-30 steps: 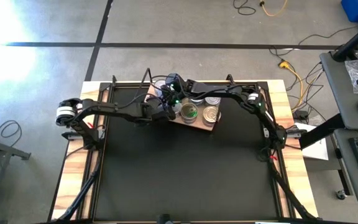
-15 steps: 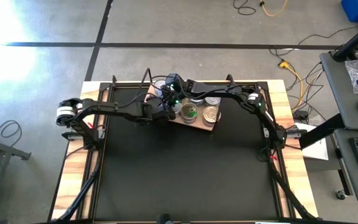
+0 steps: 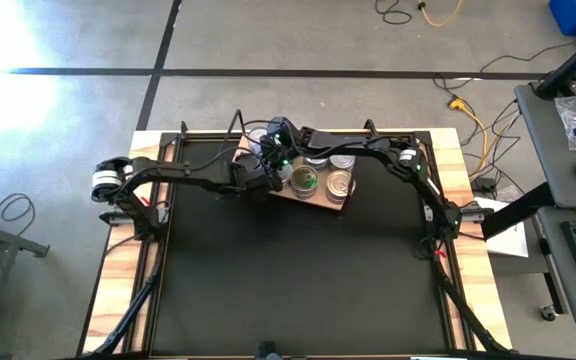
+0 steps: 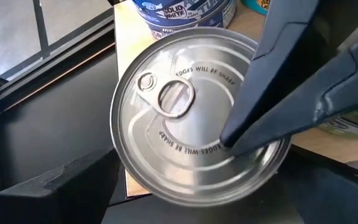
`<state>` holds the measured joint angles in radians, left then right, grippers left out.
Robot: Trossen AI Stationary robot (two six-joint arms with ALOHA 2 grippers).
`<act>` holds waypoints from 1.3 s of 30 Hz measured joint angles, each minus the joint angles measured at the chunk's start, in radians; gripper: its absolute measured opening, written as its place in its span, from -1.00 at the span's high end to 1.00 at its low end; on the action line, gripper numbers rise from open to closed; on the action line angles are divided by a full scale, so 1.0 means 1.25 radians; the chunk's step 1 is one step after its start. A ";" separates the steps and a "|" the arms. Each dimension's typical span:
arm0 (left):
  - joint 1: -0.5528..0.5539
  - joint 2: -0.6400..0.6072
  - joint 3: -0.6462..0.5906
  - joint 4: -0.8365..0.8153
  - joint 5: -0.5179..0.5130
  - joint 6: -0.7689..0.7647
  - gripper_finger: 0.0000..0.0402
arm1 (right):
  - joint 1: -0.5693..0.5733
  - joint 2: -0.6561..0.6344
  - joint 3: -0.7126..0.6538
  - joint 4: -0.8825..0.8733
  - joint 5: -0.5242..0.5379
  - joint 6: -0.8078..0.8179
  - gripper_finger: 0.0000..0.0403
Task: Stack canned seafood by type on shelf
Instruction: Stack the red tuna can on the red tuna can
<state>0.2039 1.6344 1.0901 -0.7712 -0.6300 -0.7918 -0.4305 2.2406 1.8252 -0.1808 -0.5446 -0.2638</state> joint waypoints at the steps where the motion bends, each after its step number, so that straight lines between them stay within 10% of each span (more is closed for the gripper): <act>1: 0.000 0.000 0.001 -0.003 0.000 0.000 -0.98 | 0.000 0.000 0.000 0.000 0.002 0.000 0.94; 23: -0.034 -0.027 0.064 -0.150 0.025 0.010 -0.99 | -0.001 0.000 0.000 0.000 0.002 -0.001 0.94; 39: -0.188 -0.383 0.050 -0.259 -0.086 -0.152 -0.99 | 0.002 -0.047 -0.004 -0.023 0.013 0.039 0.94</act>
<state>-0.0312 1.1557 1.1526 -1.0950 -0.7373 -0.9820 -0.4286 2.1822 1.8198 -0.2090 -0.5289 -0.2144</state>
